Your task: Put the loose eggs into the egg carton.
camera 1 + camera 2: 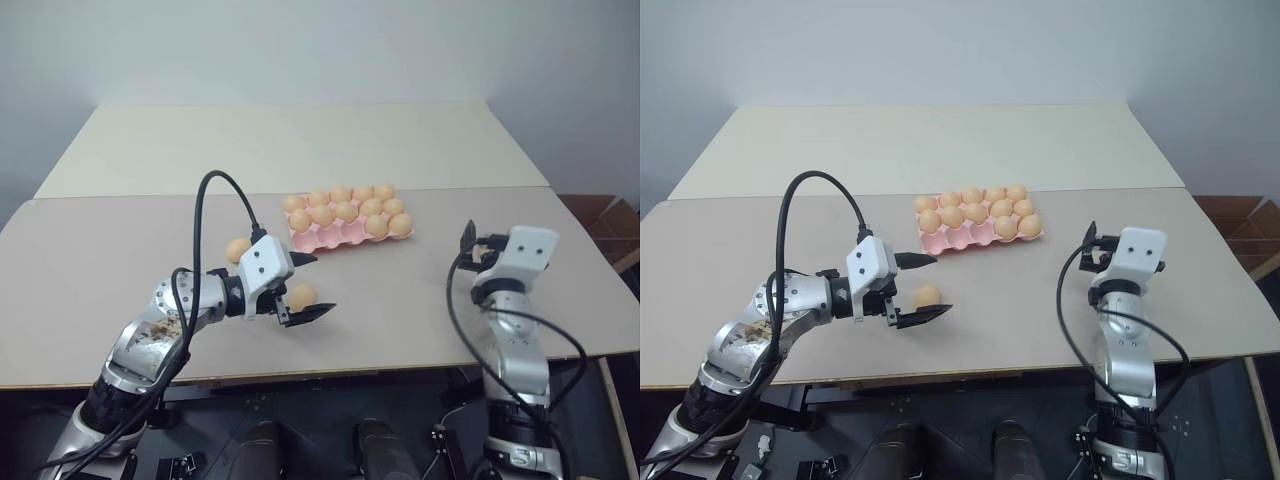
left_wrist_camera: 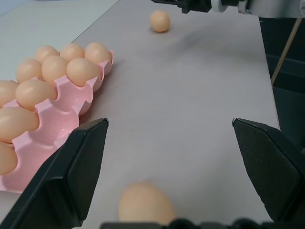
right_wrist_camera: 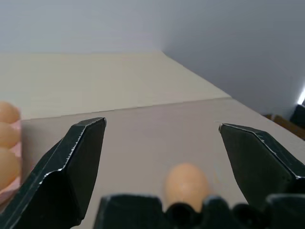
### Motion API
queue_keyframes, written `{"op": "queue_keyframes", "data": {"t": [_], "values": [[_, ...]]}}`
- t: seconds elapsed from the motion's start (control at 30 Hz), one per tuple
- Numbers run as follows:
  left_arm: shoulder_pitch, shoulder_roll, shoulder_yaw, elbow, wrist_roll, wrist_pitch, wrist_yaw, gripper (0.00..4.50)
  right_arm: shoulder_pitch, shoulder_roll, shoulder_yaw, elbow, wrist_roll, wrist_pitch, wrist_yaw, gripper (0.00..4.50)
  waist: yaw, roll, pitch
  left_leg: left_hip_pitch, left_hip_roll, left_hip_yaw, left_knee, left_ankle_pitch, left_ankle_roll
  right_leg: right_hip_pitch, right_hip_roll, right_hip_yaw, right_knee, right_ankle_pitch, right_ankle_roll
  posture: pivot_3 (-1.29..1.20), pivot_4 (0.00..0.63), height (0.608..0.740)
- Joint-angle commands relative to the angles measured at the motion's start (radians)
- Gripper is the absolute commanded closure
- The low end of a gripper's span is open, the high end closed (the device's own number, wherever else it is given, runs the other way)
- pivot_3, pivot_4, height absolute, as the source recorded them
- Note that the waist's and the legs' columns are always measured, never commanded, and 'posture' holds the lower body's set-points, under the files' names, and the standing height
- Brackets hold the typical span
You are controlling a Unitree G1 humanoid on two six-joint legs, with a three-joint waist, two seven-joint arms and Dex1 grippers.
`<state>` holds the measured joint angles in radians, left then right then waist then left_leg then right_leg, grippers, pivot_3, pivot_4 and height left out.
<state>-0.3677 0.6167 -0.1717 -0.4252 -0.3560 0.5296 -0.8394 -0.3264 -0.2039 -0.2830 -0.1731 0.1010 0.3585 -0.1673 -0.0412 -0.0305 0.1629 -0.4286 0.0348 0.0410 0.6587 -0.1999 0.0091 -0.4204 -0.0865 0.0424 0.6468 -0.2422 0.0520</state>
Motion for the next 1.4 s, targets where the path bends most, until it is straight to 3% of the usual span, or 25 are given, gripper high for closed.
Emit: {"op": "queue_keyframes", "data": {"t": [0.03,0.07,0.6,0.77,1.0,1.1,1.17,1.4], "values": [[-0.006,0.002,0.015,-0.036,-0.003,-0.011,0.001,0.0,-0.032,-0.021,-0.03,-0.077,0.008,0.132,-0.021,0.71,0.002,0.0,0.0,0.0,0.0,0.0,0.0,0.0,0.0,0.0,0.0,0.0,0.0,0.0,0.0,0.0,0.15,0.74],[-0.006,0.002,0.015,-0.036,-0.003,-0.011,0.001,0.0,-0.038,-0.017,-0.035,-0.085,0.015,0.144,-0.021,1.1,0.002,0.0,0.0,0.0,0.0,0.0,0.0,0.0,0.0,0.0,0.0,0.0,0.0,0.0,0.0,0.0,0.15,0.74],[-0.004,0.006,0.016,-0.037,-0.003,-0.01,-0.001,0.0,-0.061,-0.022,-0.034,-0.115,-0.001,0.244,-0.034,1.1,0.001,0.0,0.0,-0.001,0.0,0.0,0.0,0.0,0.0,0.0,0.0,0.0,-0.001,0.0,0.0,0.0,0.15,0.74],[-0.004,0.006,0.015,-0.037,-0.003,-0.009,-0.001,0.0,-0.099,0.041,-0.109,-0.137,0.095,0.278,-0.046,1.1,0.002,0.0,0.0,-0.001,0.0,0.0,0.0,0.0,0.0,0.0,0.0,0.0,-0.001,0.0,0.0,0.0,0.15,0.74],[-0.002,0.007,0.015,-0.038,-0.003,-0.009,0.0,0.0,-0.087,0.069,-0.137,-0.213,0.234,0.23,0.062,1.21,0.001,0.0,0.0,-0.001,0.0,0.0,0.0,0.0,0.0,0.0,0.0,0.0,-0.001,0.0,0.0,0.0,0.15,0.74],[-0.003,0.007,0.014,-0.037,-0.003,-0.009,0.0,0.0,-0.077,0.075,-0.152,-0.232,0.288,0.234,0.09,0.78,0.001,0.0,0.0,-0.001,0.0,0.0,0.0,0.0,0.0,0.0,0.0,0.0,-0.001,0.0,0.0,0.0,0.15,0.74],[-0.003,0.007,0.014,-0.036,-0.003,-0.01,-0.001,0.0,-0.059,0.062,-0.14,-0.243,0.302,0.238,0.111,0.11,0.001,0.0,0.0,-0.001,0.0,0.0,0.0,0.0,0.0,0.0,0.0,0.0,-0.001,0.0,0.0,0.0,0.15,0.74],[-0.001,0.007,0.014,-0.035,-0.002,-0.013,-0.002,0.0,0.047,-0.064,-0.034,-0.253,0.201,0.144,0.228,0.05,0.003,0.0,0.0,-0.001,0.0,0.0,0.0,0.0,0.0,0.0,0.0,0.0,-0.001,0.0,0.0,0.0,0.15,0.74]]}}
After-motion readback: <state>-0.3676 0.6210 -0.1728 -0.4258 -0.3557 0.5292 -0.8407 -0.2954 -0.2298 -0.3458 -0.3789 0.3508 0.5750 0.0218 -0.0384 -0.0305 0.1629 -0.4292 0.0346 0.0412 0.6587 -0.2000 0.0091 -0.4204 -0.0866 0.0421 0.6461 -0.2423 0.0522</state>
